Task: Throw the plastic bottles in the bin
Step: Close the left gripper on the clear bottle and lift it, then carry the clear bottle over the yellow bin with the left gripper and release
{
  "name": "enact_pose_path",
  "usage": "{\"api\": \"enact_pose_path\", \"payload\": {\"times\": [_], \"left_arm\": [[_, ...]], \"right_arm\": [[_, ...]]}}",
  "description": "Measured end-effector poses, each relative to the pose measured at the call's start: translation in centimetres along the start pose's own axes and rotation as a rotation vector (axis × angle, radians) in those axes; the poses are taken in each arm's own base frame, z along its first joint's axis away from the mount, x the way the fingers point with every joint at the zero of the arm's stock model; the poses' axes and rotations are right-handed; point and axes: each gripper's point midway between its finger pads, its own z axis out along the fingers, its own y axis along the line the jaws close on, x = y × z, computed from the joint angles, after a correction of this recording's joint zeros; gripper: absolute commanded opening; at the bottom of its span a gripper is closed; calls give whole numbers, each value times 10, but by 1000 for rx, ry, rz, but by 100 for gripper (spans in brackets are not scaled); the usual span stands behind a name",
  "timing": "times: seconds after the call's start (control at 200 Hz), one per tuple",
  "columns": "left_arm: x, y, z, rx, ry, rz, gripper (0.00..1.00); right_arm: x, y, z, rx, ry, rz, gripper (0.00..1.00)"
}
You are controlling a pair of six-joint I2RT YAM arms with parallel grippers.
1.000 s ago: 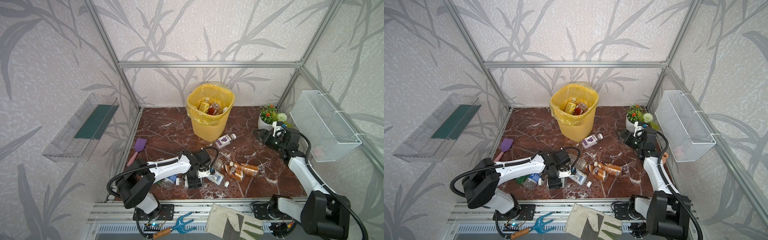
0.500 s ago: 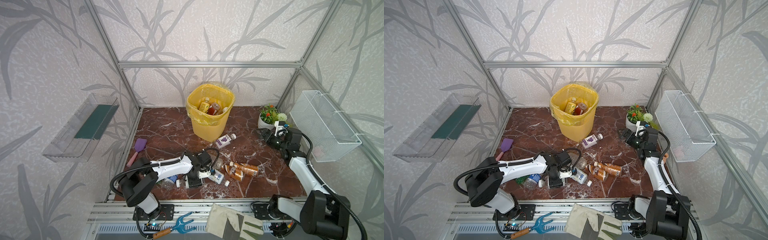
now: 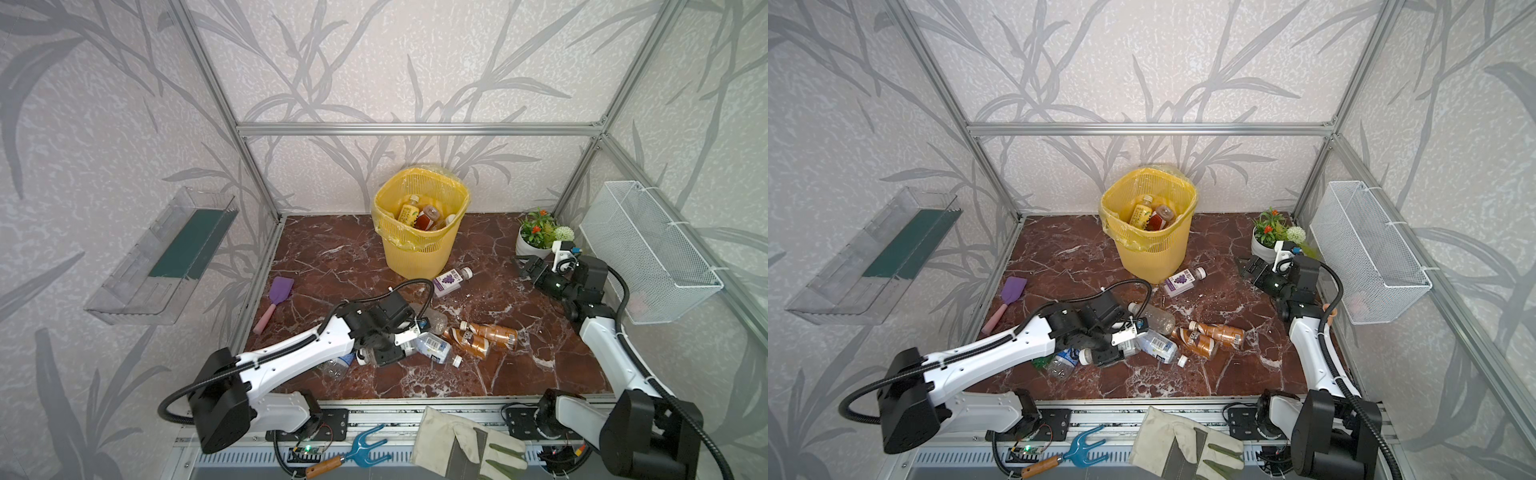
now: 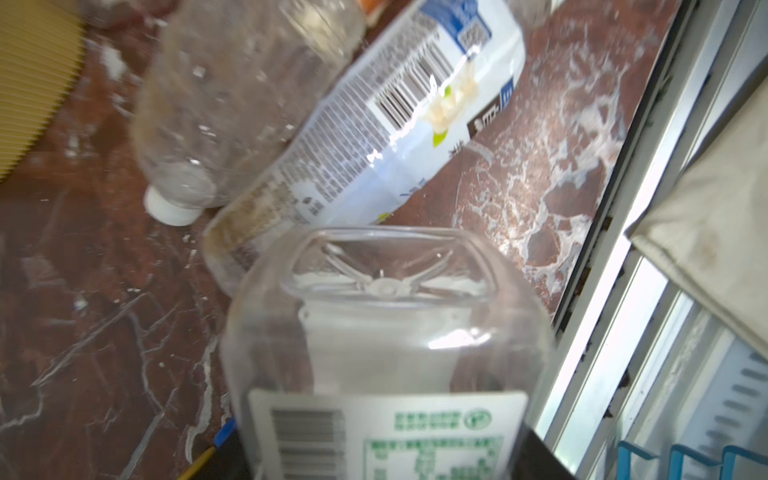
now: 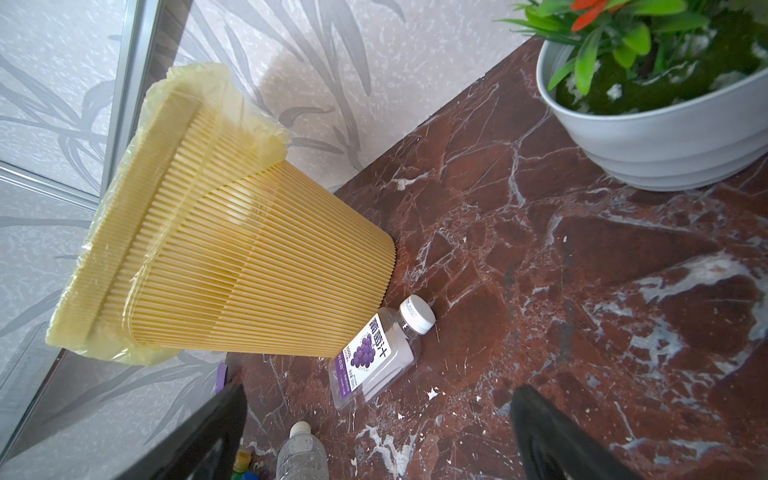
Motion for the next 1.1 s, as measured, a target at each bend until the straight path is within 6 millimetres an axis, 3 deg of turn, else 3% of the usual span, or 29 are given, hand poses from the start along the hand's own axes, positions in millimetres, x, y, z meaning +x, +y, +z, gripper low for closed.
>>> {"api": "enact_pose_path", "payload": {"times": [0.105,0.26,0.395,0.57,0.855,1.02,1.1], "left_arm": [[-13,15,-37,-78,-156,-81,49],[-28,52,-107,-253,-471,-238,42],[-37,81,-152,-411,-680,-340,39],[-62,115,-191,-572,-911,-414,37],[-144,196,-248,-731,-1186,-441,35],[-196,257,-285,-772,-1302,-482,44],[-222,296,-295,-752,-1272,-544,69]], "right_arm": [[0,1,-1,-1,-1,-1,99],[0,1,-2,-1,-2,-1,99],[0,2,-2,-1,-3,-1,99],[0,2,-2,-2,-3,5,99],[-3,8,-7,-11,-17,1,99],[-5,13,-11,-20,-29,-8,99],[-5,14,-12,-23,-30,-8,99]]}}
